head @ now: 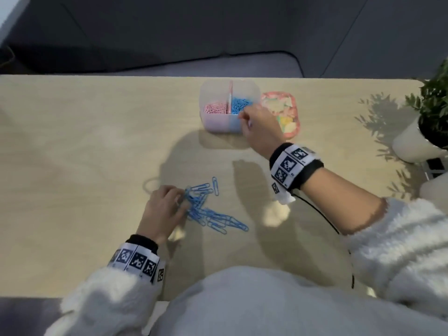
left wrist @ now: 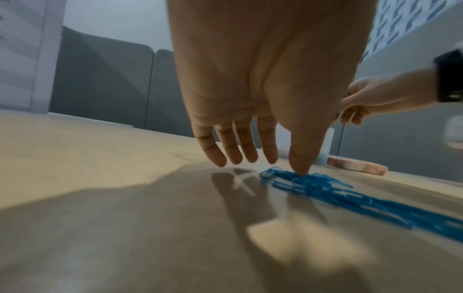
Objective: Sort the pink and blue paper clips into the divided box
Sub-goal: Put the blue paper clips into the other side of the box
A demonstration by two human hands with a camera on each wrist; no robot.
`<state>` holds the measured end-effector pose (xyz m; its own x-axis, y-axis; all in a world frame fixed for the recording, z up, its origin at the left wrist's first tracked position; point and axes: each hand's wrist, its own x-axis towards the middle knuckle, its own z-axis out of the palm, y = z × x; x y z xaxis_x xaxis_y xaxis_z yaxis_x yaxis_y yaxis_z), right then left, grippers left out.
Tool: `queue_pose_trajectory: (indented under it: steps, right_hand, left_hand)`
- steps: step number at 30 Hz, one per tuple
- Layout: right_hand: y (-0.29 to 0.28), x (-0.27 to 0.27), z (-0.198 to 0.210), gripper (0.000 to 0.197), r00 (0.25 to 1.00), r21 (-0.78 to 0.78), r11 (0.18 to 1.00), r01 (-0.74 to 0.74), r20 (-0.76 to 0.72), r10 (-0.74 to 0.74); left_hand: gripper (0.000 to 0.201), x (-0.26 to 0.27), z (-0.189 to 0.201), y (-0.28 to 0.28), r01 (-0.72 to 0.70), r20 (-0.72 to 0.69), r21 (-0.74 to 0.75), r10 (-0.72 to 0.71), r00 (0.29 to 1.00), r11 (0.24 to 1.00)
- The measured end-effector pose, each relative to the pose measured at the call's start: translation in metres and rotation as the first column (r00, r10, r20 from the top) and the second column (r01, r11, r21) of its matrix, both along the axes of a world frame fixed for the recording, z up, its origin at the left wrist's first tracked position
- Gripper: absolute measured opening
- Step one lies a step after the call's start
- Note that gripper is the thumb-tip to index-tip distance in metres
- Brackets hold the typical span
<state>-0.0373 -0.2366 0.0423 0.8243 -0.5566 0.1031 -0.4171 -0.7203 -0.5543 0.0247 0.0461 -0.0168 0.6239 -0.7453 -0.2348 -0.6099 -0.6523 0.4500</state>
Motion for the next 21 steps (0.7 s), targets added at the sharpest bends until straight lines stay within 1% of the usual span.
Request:
queue_pose_trajectory:
  steps: [1, 2, 3, 5, 6, 8, 9, 11, 13, 15, 17, 19, 21]
  right_hand:
    - [0.016, -0.009, -0.009, 0.020, 0.993, 0.036, 0.995, -0.094, -0.064, 0.096]
    - [0.032, -0.017, -0.017, 0.022, 0.967, 0.091, 0.977, -0.194, -0.153, 0.206]
    - [0.047, -0.023, -0.026, 0.028, 0.917, 0.144, 0.947, -0.288, -0.242, 0.316]
    - [0.073, -0.028, -0.041, 0.049, 0.805, 0.198, 0.878, -0.436, -0.351, 0.478]
    - [0.084, -0.029, -0.047, 0.062, 0.766, 0.191, 0.854, -0.483, -0.381, 0.518]
    - [0.101, -0.030, -0.055, 0.082, 0.713, 0.109, 0.822, -0.560, -0.441, 0.544]
    - [0.107, -0.031, -0.059, 0.085, 0.692, 0.051, 0.801, -0.596, -0.474, 0.545]
    - [0.113, -0.035, -0.063, 0.080, 0.659, -0.018, 0.761, -0.649, -0.514, 0.549]
    - [0.108, -0.041, -0.064, 0.065, 0.677, -0.002, 0.773, -0.634, -0.484, 0.554]
    - [0.097, -0.051, -0.063, 0.047, 0.736, 0.023, 0.814, -0.581, -0.412, 0.537]
    - [0.083, -0.066, -0.063, 0.036, 0.792, 0.030, 0.856, -0.516, -0.363, 0.490]
    - [0.071, -0.082, -0.061, 0.036, 0.822, 0.061, 0.884, -0.463, -0.344, 0.454]
    - [0.063, -0.097, -0.057, 0.042, 0.860, 0.108, 0.911, -0.399, -0.299, 0.413]
  left_hand:
    - [0.063, -0.001, 0.000, 0.004, -0.004, -0.013, 0.022, 0.005, 1.000, 1.000]
    - [0.066, -0.002, 0.000, 0.006, -0.005, -0.028, 0.037, 0.006, 1.000, 0.999]
    - [0.064, -0.002, 0.001, 0.007, -0.007, -0.036, 0.043, 0.008, 0.999, 0.999]
    - [0.052, -0.005, -0.001, 0.004, -0.008, -0.020, 0.027, 0.009, 1.000, 1.000]
    - [0.046, -0.007, -0.002, 0.001, -0.009, -0.005, 0.008, 0.009, 1.000, 1.000]
    - [0.038, -0.013, -0.004, -0.006, -0.009, 0.001, -0.037, 0.009, 1.000, 0.999]
    - [0.035, -0.017, -0.005, -0.010, -0.006, -0.005, -0.052, 0.006, 1.000, 0.999]
    - [0.032, -0.024, -0.007, -0.017, 0.000, -0.034, -0.070, -0.003, 0.999, 0.998]
    - [0.032, -0.030, -0.007, -0.026, 0.008, -0.062, -0.084, -0.013, 0.998, 0.996]
    - [0.032, -0.035, -0.006, -0.037, 0.031, -0.076, -0.094, -0.039, 0.996, 0.995]
    - [0.032, -0.037, -0.005, -0.051, 0.079, -0.081, -0.089, -0.086, 0.993, 0.993]
    - [0.039, -0.039, -0.003, -0.062, 0.159, -0.100, -0.073, -0.166, 0.981, 0.985]
    - [0.055, -0.041, -0.001, -0.067, 0.256, -0.098, -0.047, -0.260, 0.961, 0.966]
